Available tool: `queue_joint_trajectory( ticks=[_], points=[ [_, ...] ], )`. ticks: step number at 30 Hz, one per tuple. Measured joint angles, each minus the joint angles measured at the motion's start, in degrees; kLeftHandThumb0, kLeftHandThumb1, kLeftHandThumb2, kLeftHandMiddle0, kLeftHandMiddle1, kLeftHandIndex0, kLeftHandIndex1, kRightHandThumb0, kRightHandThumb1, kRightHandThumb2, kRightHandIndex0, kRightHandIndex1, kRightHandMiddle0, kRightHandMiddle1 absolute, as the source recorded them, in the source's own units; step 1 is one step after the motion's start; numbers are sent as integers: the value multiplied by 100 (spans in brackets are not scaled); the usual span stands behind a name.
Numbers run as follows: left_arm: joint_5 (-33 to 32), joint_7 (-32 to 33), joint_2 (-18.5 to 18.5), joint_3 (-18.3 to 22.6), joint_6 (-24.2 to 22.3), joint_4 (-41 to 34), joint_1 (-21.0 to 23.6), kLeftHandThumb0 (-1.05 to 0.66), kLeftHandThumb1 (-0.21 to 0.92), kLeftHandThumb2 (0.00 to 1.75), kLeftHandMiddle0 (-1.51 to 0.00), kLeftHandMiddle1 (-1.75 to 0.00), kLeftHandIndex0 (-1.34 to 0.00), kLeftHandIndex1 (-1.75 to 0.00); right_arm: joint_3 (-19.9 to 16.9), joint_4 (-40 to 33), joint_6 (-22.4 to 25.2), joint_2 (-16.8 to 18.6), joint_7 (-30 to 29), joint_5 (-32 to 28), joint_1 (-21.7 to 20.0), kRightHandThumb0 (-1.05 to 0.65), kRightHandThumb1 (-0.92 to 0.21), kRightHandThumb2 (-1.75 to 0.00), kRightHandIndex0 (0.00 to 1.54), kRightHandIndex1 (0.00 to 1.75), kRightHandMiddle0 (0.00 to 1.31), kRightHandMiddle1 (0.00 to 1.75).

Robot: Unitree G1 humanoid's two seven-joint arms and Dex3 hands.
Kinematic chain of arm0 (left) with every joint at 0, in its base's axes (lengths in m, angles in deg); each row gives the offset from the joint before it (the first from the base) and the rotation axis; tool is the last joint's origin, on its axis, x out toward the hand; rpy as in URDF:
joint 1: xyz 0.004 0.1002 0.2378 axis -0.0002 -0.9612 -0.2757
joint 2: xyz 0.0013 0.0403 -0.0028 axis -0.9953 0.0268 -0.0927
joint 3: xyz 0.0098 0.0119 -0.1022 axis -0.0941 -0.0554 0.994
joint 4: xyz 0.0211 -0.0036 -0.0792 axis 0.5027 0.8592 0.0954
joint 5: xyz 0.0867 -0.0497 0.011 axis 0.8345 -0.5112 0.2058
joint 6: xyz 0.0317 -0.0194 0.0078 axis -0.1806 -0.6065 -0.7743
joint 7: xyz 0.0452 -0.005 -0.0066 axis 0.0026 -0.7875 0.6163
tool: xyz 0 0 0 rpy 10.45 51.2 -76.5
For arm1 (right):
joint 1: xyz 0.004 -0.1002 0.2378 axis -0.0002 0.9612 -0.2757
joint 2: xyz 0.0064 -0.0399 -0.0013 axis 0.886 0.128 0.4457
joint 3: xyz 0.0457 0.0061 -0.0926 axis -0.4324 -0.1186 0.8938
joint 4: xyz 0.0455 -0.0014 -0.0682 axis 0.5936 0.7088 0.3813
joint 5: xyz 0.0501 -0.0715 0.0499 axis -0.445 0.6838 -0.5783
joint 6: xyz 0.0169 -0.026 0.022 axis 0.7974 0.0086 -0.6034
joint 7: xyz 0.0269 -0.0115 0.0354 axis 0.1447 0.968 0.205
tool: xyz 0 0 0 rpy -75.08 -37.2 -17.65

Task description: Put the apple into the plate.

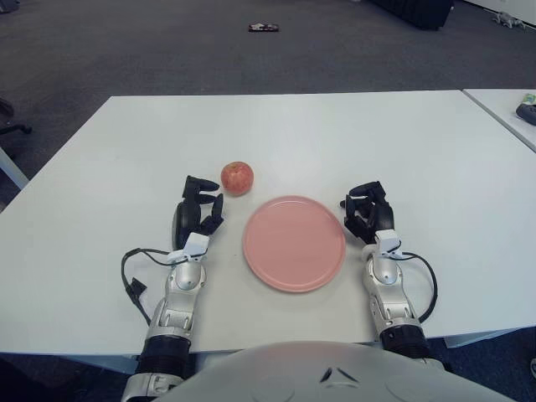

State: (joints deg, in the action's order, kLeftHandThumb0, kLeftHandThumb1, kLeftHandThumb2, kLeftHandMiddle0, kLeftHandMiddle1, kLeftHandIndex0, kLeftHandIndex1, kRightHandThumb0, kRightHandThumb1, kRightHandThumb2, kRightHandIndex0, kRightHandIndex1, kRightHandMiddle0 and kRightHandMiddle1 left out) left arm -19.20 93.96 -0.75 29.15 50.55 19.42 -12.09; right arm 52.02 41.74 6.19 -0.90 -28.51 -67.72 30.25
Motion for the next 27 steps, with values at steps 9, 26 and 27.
queue_joint_trajectory(
  ticks=[9,26,27],
  points=[
    [693,489,-267,-173,-382,289,373,-65,75,74,-22,-117,-2,-129,0,9,-7,1,-24,14,-5,-36,-78,-73,54,123,28,175],
    [1043,1104,-1032,-398,-480,1285,1493,-86,49,74,0,-59,0,-26,-1,8,-3,7,-38,9,-6,-37,-77,-74,54,123,28,175],
    [1049,1097,-1089,-433,-421,1328,1539,-86,48,74,0,-55,0,-22,-1,8,-2,7,-38,9,-7,-37,-77,-74,54,123,28,175]
  ],
)
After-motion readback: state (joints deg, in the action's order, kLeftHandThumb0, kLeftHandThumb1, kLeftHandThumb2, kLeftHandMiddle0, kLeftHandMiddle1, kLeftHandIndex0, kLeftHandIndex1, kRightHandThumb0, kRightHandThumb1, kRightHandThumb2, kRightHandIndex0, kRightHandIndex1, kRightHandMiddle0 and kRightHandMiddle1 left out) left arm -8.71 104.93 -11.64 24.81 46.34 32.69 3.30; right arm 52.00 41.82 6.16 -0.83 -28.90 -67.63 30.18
